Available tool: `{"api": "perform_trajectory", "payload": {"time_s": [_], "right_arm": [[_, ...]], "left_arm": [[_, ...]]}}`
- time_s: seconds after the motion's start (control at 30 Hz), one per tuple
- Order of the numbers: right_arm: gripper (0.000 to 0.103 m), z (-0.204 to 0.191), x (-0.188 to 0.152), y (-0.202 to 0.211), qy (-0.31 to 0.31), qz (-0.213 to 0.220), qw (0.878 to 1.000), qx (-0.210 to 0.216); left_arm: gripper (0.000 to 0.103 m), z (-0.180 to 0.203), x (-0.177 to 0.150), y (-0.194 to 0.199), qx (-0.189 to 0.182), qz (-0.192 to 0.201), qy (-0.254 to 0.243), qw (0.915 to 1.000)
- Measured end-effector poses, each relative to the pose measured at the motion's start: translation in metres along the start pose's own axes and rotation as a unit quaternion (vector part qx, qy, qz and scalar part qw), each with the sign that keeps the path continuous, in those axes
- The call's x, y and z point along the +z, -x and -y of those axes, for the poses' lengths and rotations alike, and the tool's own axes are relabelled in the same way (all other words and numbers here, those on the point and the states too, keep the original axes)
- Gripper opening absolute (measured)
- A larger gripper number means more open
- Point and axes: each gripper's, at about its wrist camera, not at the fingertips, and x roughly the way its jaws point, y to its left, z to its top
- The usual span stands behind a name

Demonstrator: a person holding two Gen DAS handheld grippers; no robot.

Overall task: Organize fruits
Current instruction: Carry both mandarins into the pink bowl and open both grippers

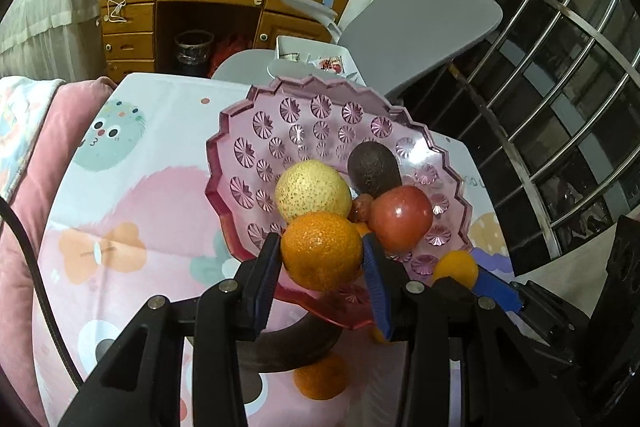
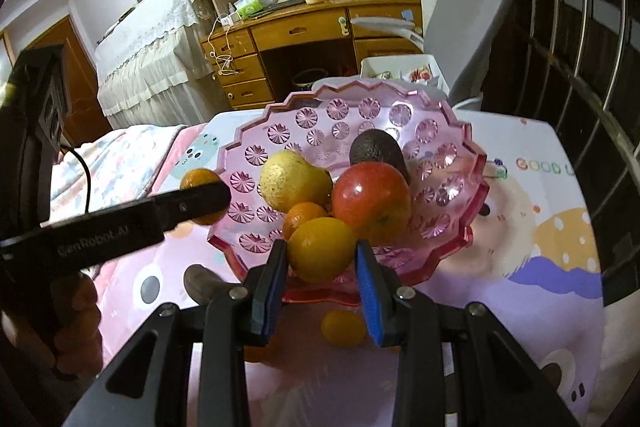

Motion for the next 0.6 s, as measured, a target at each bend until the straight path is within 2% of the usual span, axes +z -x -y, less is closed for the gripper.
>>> {"api": "perform_trajectory", "payload": {"time_s": [0.07,0.13,0.2,0.33,0.4,0.53,0.6], "right_arm": [[0.035,0.003,0.001,0.000,-0.006,0.003,1.000,0.002],[0.047,0.007,0.002,0.002,-0.019,0.006,1.000,0.002],[0.051,0.009,0.002,0.005,-0.030,0.008,1.000,0.003],[0.052,0.012,-0.002,0.012,-0.045,0.009,0.999,0.000],[0.052,0.013,-0.004,0.016,-0.047,0.009,0.999,-0.005],[0.059,0.014,-0.011,0.023,-0.063,0.009,0.998,-0.017],[0.060,0.015,-0.016,0.026,-0.069,0.010,0.997,-0.024]], "left_arm": [[0.041,0.001,0.000,0.000,-0.001,0.003,-0.003,1.0000],[0.044,0.003,0.000,0.003,-0.006,0.007,-0.009,0.9999],[0.050,0.003,-0.001,0.006,-0.007,0.008,-0.010,0.9999],[0.051,0.002,-0.005,0.013,-0.009,0.007,-0.012,0.9999],[0.055,0.001,-0.010,0.016,-0.009,0.003,-0.013,0.9999],[0.058,-0.003,-0.022,0.021,-0.009,-0.005,-0.007,0.9999],[0.071,-0.005,-0.029,0.022,-0.006,-0.012,-0.006,0.9999]]}}
